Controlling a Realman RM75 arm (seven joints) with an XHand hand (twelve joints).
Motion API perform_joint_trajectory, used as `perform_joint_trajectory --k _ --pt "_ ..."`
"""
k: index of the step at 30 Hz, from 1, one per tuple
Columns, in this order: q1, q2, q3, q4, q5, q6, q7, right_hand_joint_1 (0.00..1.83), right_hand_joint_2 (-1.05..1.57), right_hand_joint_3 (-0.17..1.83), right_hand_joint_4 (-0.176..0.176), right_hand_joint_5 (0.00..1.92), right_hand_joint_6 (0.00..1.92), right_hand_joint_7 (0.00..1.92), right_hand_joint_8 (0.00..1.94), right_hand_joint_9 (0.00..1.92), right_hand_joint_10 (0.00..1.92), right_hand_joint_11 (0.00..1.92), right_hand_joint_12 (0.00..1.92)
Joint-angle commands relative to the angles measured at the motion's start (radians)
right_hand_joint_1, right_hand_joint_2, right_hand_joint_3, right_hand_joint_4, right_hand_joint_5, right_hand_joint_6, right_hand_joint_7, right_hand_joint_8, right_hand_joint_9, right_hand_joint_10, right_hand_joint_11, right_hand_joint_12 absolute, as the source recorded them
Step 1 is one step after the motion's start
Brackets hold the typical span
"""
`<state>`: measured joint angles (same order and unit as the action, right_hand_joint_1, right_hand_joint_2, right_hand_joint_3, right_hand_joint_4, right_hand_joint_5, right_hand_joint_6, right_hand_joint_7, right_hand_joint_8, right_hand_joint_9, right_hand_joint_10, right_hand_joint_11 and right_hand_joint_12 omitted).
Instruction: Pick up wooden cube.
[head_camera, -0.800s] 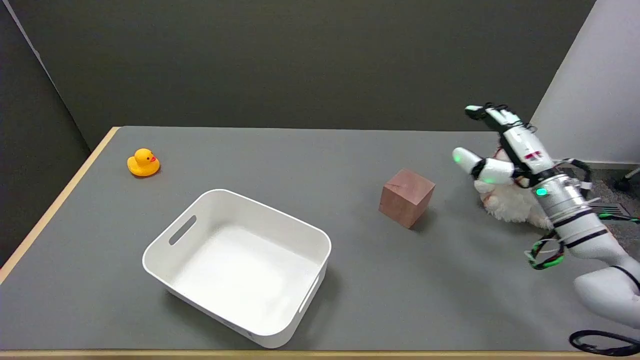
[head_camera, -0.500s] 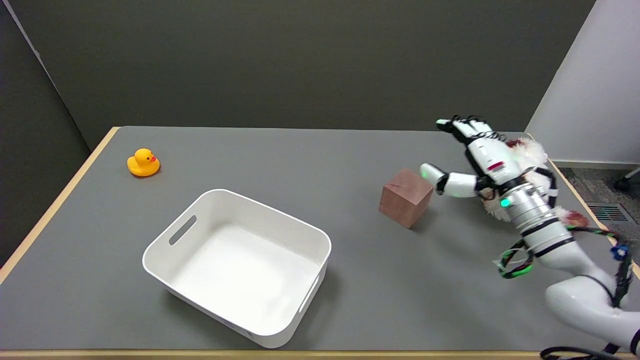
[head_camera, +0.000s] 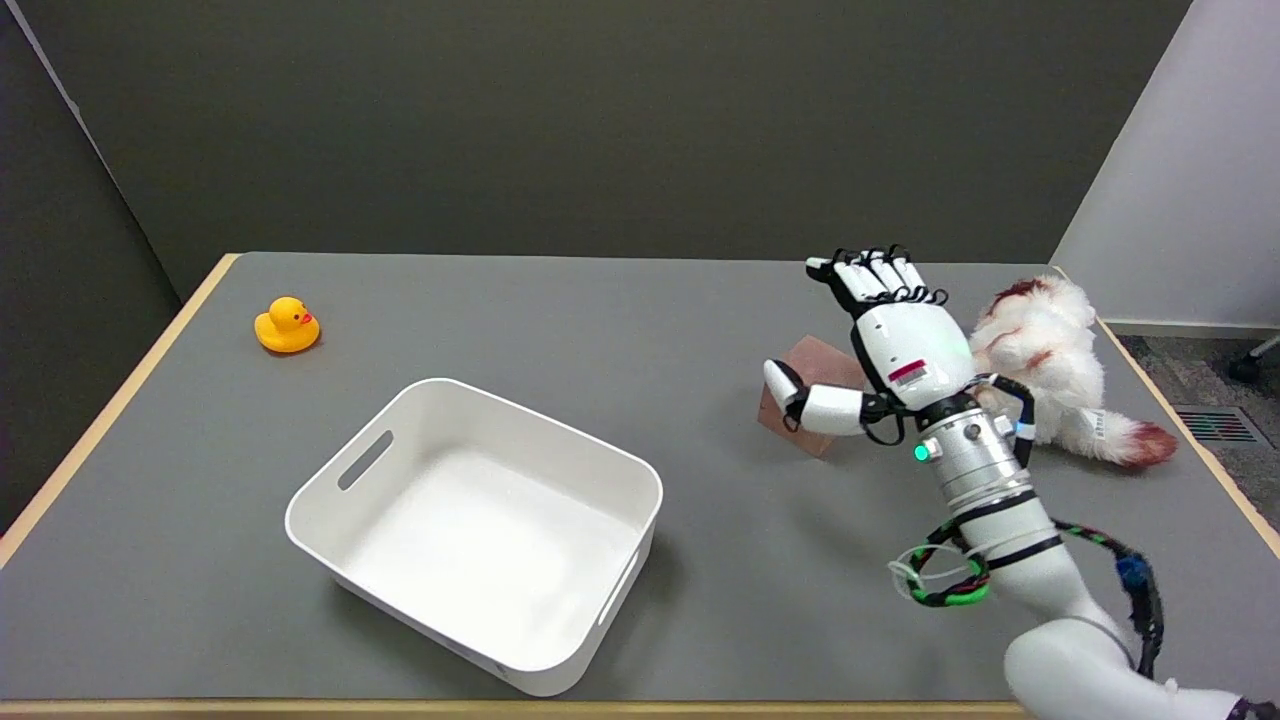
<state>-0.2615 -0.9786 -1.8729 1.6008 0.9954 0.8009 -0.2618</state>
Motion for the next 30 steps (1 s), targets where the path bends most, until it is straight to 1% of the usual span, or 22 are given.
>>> perform_joint_trajectory --k 1,9,11,13,14,15,16,18,20,22,24,26,27,28,30 --pt "-0.002 -0.066 -0.196 0.121 0.309 0.199 -0.455 0.37 0.66 0.72 -0.136 0.23 0.45 0.33 0.48 0.10 0.87 0.00 0.67" --pt "0.065 -0.085 -0.225 0.028 0.438 0.216 -0.468 0.38 0.65 0.72 -0.130 0.21 0.41 0.29 0.45 0.08 0.84 0.00 0.64" --pt "0.088 -0.090 -0.228 -0.015 0.447 0.211 -0.464 0.37 0.65 0.72 -0.130 0.19 0.38 0.25 0.42 0.05 0.81 0.00 0.62" --pt "0.094 -0.100 -0.241 -0.013 0.484 0.219 -0.468 0.37 0.65 0.72 -0.131 0.17 0.36 0.21 0.40 0.02 0.78 0.00 0.62" --pt "0.099 -0.102 -0.244 -0.022 0.493 0.219 -0.468 0.41 0.62 0.78 -0.133 0.13 0.36 0.16 0.39 0.01 0.70 0.00 0.61" --pt "0.100 -0.105 -0.245 -0.026 0.498 0.219 -0.468 0.48 0.56 0.89 -0.138 0.06 0.38 0.06 0.39 0.00 0.54 0.00 0.57" --pt "0.102 -0.108 -0.246 -0.034 0.504 0.217 -0.468 0.50 0.54 0.94 -0.146 0.04 0.31 0.03 0.31 0.00 0.39 0.00 0.55" --pt "0.103 -0.112 -0.247 -0.042 0.507 0.216 -0.468 0.47 0.53 0.89 -0.157 0.06 0.13 0.03 0.13 0.00 0.19 0.00 0.50" --pt "0.104 -0.114 -0.248 -0.048 0.513 0.218 -0.468 0.33 0.58 0.72 -0.147 0.00 0.10 0.00 0.02 0.00 0.02 0.00 0.41" --pt "0.104 -0.116 -0.249 -0.049 0.523 0.219 -0.468 0.34 0.51 0.81 -0.155 0.00 0.03 0.00 0.00 0.00 0.00 0.00 0.37" --pt "0.104 -0.116 -0.250 -0.047 0.534 0.219 -0.468 0.37 0.57 0.67 -0.161 0.00 0.00 0.00 0.00 0.00 0.00 0.00 0.18" --pt "0.104 -0.116 -0.252 -0.046 0.537 0.219 -0.468 0.40 0.58 0.63 -0.164 0.00 0.00 0.00 0.00 0.00 0.00 0.00 0.10" --pt "0.104 -0.117 -0.252 -0.045 0.537 0.219 -0.468 0.40 0.57 0.67 -0.165 0.00 0.00 0.00 0.00 0.00 0.00 0.00 0.08" --pt "0.105 -0.118 -0.252 -0.045 0.537 0.219 -0.468 0.38 0.53 0.77 -0.167 0.00 0.00 0.00 0.00 0.00 0.00 0.00 0.05" --pt "0.108 -0.118 -0.252 -0.047 0.539 0.219 -0.468 0.38 0.52 0.79 -0.168 0.00 0.00 0.00 0.00 0.00 0.00 0.00 0.05"
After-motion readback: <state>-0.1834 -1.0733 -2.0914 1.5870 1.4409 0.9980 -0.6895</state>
